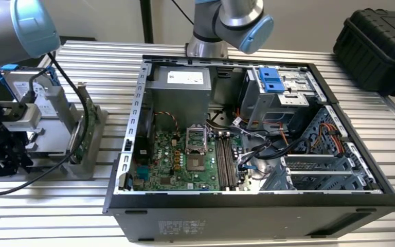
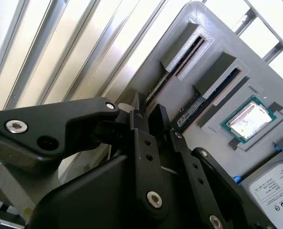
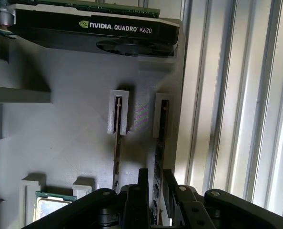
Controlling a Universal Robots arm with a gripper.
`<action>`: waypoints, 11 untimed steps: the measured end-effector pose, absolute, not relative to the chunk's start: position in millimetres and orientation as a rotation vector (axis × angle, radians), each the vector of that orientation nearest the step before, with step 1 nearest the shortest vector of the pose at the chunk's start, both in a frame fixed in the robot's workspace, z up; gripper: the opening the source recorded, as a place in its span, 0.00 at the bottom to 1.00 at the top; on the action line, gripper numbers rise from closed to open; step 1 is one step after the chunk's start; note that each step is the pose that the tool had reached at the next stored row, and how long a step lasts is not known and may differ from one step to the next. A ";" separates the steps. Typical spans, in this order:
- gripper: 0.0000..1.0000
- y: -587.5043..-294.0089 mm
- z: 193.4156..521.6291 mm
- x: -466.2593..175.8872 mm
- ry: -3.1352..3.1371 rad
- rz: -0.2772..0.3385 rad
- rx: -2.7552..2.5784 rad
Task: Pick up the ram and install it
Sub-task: 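Pick up the ram and move it above insertion slot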
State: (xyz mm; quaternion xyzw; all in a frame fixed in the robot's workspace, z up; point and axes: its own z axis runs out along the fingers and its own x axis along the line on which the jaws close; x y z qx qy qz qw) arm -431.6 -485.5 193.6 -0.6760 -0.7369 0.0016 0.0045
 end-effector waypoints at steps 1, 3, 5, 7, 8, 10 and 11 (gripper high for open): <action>1.00 -485.5 193.6 -431.6 -2.308 0.005 -2.118; 0.00 -485.5 193.6 -431.6 -2.308 0.005 -2.118; 0.00 -485.5 193.7 -431.6 -2.308 0.005 -2.118; 0.00 -485.5 193.6 -431.6 -2.308 0.005 -2.118; 0.00 -485.5 193.7 -431.7 -2.308 0.005 -2.118; 0.00 -485.5 193.7 -431.7 -2.308 0.005 -2.118; 0.00 -485.5 193.7 -431.6 -2.308 0.005 -2.118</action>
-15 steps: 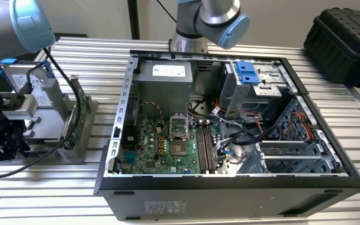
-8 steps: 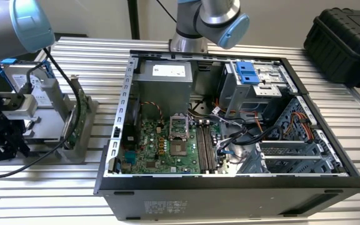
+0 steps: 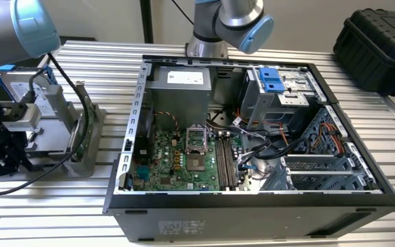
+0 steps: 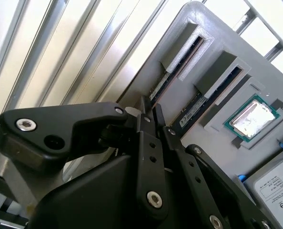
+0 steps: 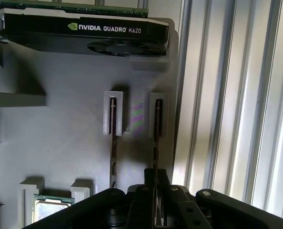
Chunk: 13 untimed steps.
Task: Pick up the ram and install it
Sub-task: 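Pick up the ram and move it above insertion slot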
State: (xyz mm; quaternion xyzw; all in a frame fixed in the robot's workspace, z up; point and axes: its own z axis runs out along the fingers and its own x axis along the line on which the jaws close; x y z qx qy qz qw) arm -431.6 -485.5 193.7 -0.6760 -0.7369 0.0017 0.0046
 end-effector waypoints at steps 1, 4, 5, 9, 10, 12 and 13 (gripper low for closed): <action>0.00 -485.5 193.7 -431.6 -2.308 0.005 -2.118; 0.00 -485.5 193.7 -431.7 -2.308 0.005 -2.118; 0.00 -485.5 193.7 -431.6 -2.308 0.005 -2.118; 0.00 -485.5 193.6 -431.6 -2.308 0.005 -2.118; 0.00 -485.5 193.7 -431.7 -2.308 0.005 -2.118; 0.00 -485.5 193.6 -431.6 -2.308 0.005 -2.118; 0.00 -485.5 193.6 -431.7 -2.308 0.005 -2.118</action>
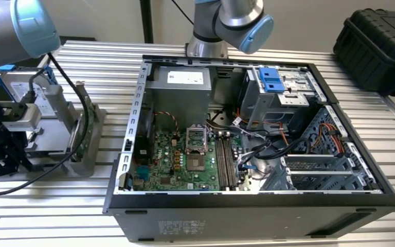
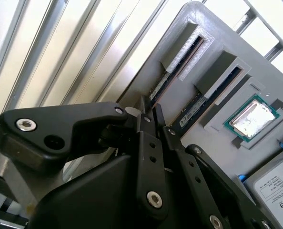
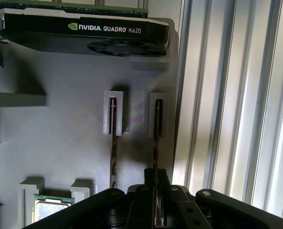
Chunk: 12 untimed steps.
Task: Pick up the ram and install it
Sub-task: 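Pick up the ram and move it above insertion slot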
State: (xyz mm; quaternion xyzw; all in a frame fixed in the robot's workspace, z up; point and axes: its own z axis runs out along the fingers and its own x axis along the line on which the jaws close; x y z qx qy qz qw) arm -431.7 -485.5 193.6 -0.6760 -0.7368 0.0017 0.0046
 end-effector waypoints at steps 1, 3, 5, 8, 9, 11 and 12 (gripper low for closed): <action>0.00 -485.5 193.6 -431.7 -2.308 0.005 -2.118; 0.00 -485.5 193.6 -431.7 -2.308 0.006 -2.118; 0.00 -485.5 193.7 -431.6 -2.308 0.005 -2.118; 0.00 -485.5 195.4 -431.7 -2.308 0.005 -2.118; 0.00 -485.5 196.8 -431.6 -2.308 0.005 -2.118; 0.00 -485.5 199.9 -431.7 -2.308 0.006 -2.118; 0.00 -485.5 201.6 -431.7 -2.308 0.006 -2.118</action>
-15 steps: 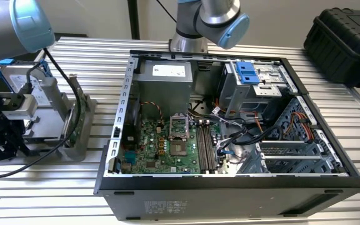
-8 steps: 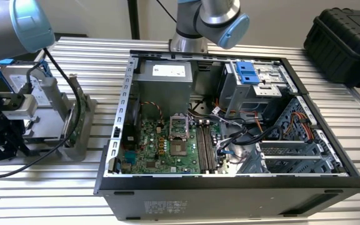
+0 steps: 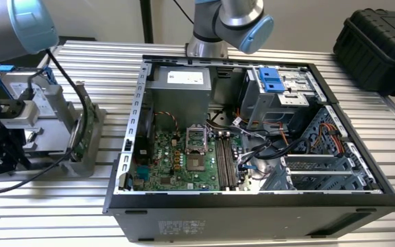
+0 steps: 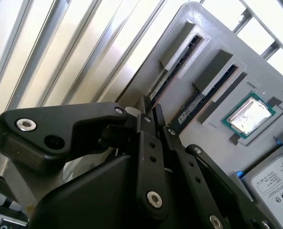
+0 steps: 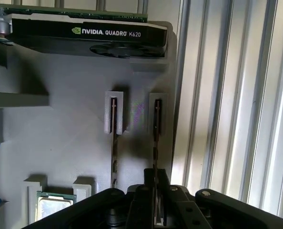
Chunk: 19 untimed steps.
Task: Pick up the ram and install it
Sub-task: 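Pick up the ram and move it above insertion slot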
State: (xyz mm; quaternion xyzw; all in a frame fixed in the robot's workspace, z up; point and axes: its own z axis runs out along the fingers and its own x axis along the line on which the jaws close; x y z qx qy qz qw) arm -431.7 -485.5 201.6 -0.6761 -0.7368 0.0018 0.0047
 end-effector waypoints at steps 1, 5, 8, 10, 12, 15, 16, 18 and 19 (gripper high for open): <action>0.00 -485.5 203.6 -431.7 -2.308 0.006 -2.117; 0.00 -485.5 211.5 -431.7 -2.308 0.005 -2.118; 0.00 -485.5 217.8 -431.6 -2.308 0.005 -2.118; 0.00 -485.5 222.3 -431.7 -2.308 0.006 -2.118; 0.00 -485.5 226.9 -431.7 -2.308 0.006 -2.118; 0.00 -485.5 234.1 -431.7 -2.308 0.006 -2.118; 0.00 -485.5 236.6 -431.7 -2.308 0.006 -2.118; 0.00 -485.5 241.4 -431.7 -2.308 0.005 -2.118; 0.00 -485.5 244.1 -431.7 -2.308 0.006 -2.118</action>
